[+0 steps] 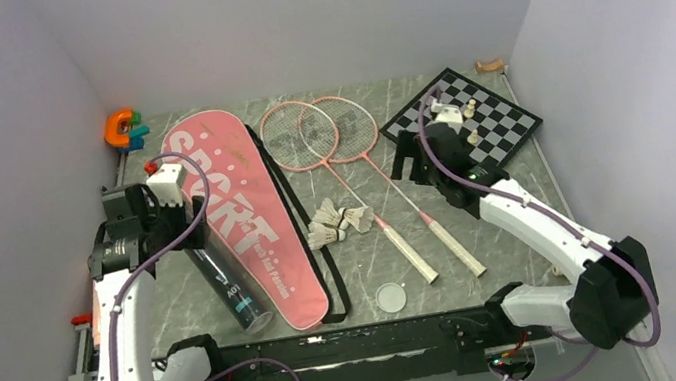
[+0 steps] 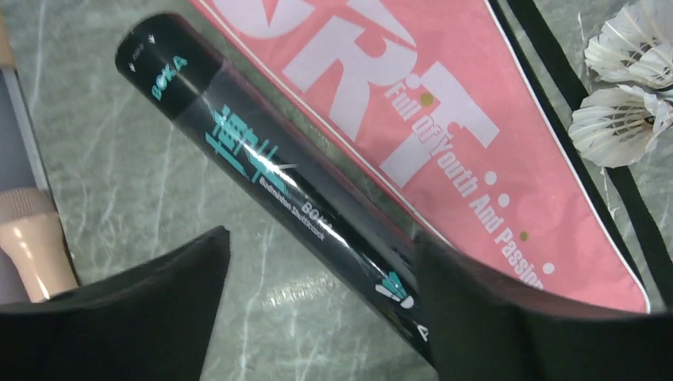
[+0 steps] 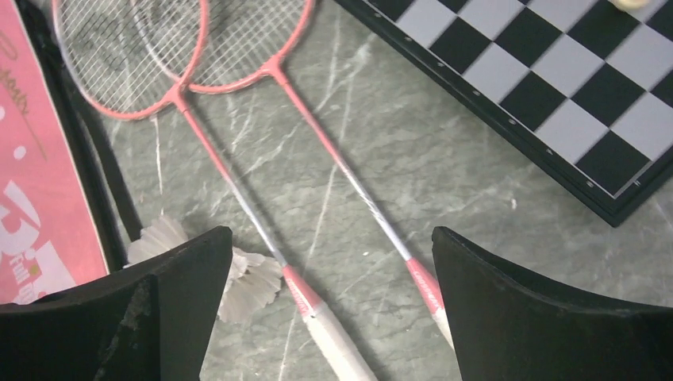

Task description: Pack up the badminton gear

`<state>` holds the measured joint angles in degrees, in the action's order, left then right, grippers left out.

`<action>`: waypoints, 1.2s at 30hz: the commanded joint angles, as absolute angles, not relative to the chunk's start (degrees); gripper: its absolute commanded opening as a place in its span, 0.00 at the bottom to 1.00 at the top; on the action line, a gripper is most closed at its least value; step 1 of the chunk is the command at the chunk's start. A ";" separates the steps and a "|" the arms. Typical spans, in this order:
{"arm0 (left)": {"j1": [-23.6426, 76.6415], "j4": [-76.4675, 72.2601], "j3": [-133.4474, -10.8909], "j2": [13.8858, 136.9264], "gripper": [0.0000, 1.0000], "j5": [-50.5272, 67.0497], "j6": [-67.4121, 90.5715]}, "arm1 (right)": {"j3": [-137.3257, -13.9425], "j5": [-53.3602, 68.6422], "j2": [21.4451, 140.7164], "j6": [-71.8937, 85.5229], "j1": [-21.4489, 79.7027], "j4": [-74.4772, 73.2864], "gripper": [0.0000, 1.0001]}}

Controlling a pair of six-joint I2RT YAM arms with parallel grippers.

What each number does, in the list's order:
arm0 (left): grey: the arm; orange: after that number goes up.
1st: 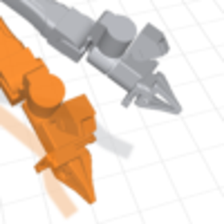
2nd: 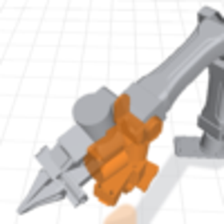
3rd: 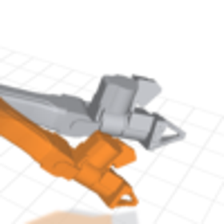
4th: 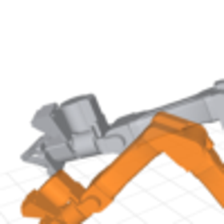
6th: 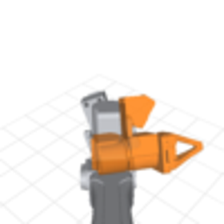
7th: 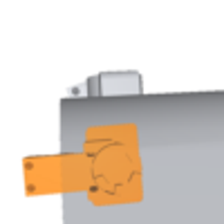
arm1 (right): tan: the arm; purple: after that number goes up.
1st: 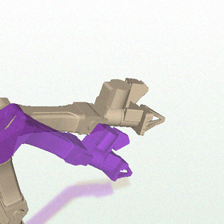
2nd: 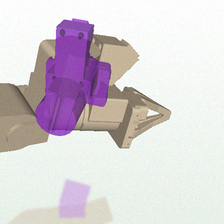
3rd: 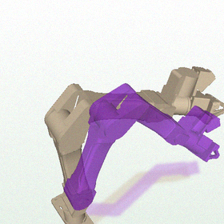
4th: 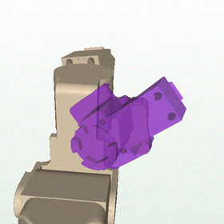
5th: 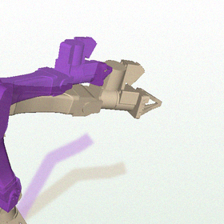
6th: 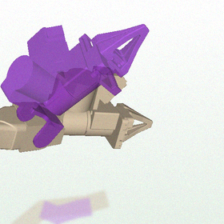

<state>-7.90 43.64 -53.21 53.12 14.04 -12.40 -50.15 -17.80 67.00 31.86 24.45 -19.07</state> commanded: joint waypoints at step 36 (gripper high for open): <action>-8.26 40.97 -54.56 83.14 0.99 3.25 3.21 | -66.64 -31.58 83.44 29.53 38.50 -24.67 1.00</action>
